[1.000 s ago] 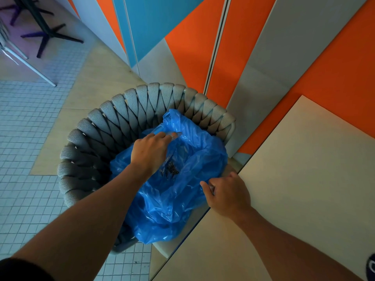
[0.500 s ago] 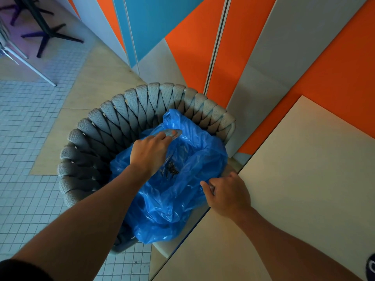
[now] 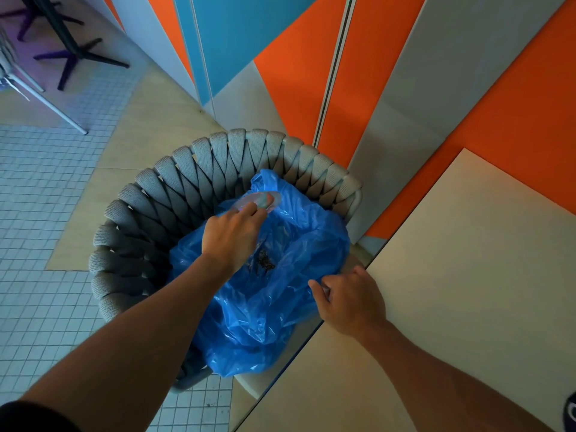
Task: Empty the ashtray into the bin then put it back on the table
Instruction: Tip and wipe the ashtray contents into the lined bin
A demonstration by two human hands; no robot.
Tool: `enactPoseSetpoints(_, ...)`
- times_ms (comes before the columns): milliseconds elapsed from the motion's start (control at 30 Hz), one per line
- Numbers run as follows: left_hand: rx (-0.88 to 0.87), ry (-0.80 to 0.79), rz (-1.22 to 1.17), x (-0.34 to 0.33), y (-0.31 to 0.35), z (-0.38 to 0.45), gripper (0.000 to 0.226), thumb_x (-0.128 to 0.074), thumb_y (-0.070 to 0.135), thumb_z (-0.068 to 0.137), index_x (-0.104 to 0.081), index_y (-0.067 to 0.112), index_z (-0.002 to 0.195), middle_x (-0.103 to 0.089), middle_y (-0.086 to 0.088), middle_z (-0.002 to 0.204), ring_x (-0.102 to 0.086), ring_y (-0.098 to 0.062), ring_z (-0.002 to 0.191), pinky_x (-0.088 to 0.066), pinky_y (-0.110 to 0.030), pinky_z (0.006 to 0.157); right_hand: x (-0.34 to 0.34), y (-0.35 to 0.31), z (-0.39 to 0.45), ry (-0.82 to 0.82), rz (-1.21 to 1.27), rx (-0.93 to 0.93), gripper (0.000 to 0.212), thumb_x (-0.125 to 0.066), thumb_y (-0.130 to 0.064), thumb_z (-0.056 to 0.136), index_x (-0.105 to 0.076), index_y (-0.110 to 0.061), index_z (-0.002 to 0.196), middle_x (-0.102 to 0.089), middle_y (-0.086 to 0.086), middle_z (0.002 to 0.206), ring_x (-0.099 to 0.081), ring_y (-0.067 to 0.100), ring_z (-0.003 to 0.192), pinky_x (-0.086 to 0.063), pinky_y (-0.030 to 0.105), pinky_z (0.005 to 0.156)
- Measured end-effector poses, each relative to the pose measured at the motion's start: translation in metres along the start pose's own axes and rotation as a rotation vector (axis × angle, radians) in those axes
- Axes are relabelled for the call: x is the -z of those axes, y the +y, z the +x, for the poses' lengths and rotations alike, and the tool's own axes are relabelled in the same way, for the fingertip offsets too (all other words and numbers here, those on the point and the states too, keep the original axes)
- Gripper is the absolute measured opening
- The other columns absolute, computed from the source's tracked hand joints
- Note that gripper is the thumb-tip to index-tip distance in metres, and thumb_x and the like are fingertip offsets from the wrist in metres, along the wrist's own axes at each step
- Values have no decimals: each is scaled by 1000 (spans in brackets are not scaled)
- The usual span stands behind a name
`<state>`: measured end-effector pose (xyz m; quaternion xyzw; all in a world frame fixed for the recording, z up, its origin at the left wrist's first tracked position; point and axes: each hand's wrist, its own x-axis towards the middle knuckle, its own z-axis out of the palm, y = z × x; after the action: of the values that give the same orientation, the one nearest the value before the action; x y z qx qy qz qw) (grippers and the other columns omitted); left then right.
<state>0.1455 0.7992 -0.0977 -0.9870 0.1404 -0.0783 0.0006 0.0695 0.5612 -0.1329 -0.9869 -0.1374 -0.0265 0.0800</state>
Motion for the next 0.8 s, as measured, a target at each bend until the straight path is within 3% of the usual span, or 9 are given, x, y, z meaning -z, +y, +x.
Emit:
enactPoseSetpoints(300, -30, 60, -10, 0, -1, 0, 17, -67, 6, 79, -62, 10, 95, -56, -4, 76, -57, -28, 55, -28, -26, 40, 0, 0, 0, -13, 15, -5, 54, -35, -55, 95, -53, -23, 55, -39, -9, 44, -39, 11, 42, -42, 31, 62)
enactPoseSetpoints(433, -22, 85, -61, 1, -4, 0, 19, -64, 6, 82, -61, 9, 101, -57, -4, 77, -56, -27, 54, -37, -29, 37, 2, -1, 0, 6, 14, 7, 53, -38, -54, 94, -53, -22, 55, -38, -10, 44, -40, 11, 41, -38, 29, 59)
enactPoseSetpoints(533, -53, 39, -52, -1, -4, 0, 25, -58, 8, 87, -63, 14, 111, -57, -3, 78, -56, -28, 52, -28, -27, 39, 3, -1, 0, 1, 8, 6, 53, -38, -54, 94, -54, -22, 55, -37, -10, 45, -40, 12, 41, -38, 29, 59)
enactPoseSetpoints(633, -45, 35, -60, 0, -4, -1, 13, -60, 8, 86, -62, 10, 98, -57, -4, 79, -57, -29, 56, -33, -29, 40, 4, -2, 1, 2, 15, 6, 52, -38, -53, 94, -53, -22, 55, -36, -10, 45, -40, 12, 41, -37, 29, 58)
enactPoseSetpoints(800, -7, 96, -124, -2, -1, -2, 12, -61, 5, 86, -62, 8, 97, -58, -5, 76, -56, -30, 51, -38, -30, 39, 4, -2, 0, -5, 27, 6, 52, -40, -52, 94, -53, -22, 55, -37, -9, 45, -39, 13, 41, -40, 31, 61)
